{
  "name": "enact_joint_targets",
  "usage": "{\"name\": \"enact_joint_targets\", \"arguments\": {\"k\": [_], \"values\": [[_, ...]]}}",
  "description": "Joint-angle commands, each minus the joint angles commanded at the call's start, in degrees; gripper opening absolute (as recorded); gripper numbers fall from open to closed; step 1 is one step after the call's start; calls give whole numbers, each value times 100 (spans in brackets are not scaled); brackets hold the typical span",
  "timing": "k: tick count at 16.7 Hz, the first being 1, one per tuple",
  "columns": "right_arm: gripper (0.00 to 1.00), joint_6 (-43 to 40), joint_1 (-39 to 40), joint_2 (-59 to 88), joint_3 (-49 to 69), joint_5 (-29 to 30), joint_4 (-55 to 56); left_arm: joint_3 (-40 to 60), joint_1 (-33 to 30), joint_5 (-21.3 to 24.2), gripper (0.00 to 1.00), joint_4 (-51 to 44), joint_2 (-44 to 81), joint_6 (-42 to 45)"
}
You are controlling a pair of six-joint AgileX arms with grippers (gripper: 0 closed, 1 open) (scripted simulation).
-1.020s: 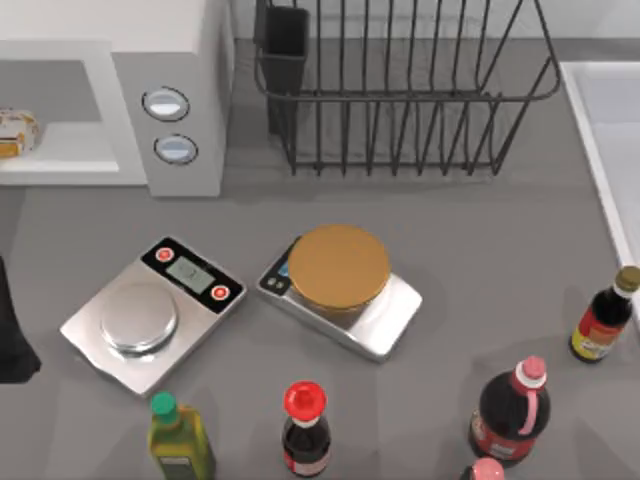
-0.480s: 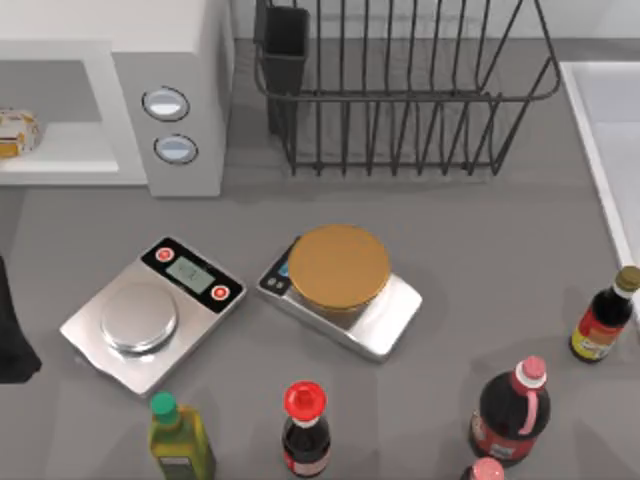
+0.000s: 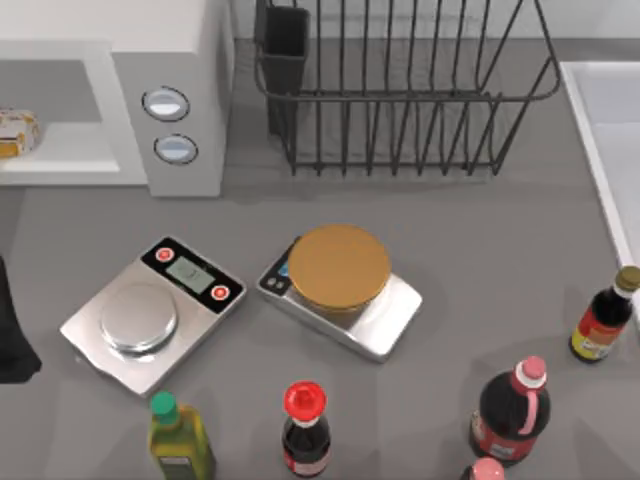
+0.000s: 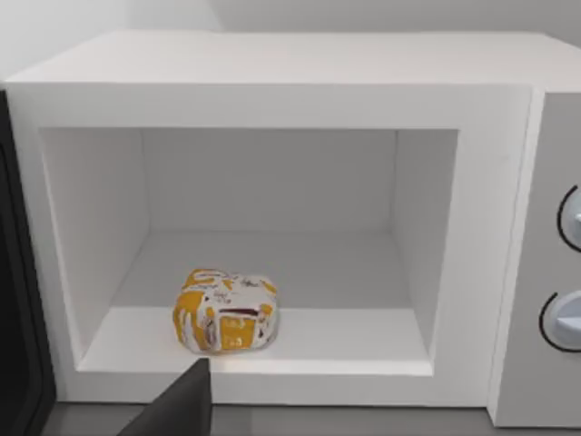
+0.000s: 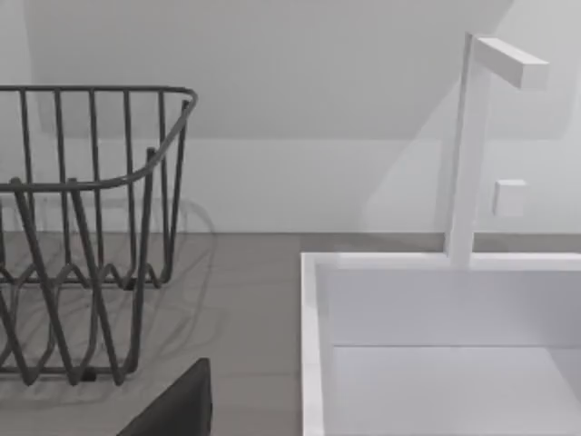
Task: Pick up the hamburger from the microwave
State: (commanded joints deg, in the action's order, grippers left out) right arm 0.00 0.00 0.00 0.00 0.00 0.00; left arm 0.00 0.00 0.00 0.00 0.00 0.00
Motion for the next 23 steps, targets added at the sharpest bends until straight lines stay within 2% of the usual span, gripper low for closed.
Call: {"name": "enact_joint_targets", "arguments": {"k": [4, 9, 23], "values": [[100, 0, 0, 0, 0, 0, 0, 165, 37, 38, 100, 193, 348, 15], [100, 0, 0, 0, 0, 0, 0, 932, 193, 215, 100, 1087, 2113, 84], [100, 0, 0, 0, 0, 0, 0, 4324, 811, 996, 100, 5034, 10825, 390]]}}
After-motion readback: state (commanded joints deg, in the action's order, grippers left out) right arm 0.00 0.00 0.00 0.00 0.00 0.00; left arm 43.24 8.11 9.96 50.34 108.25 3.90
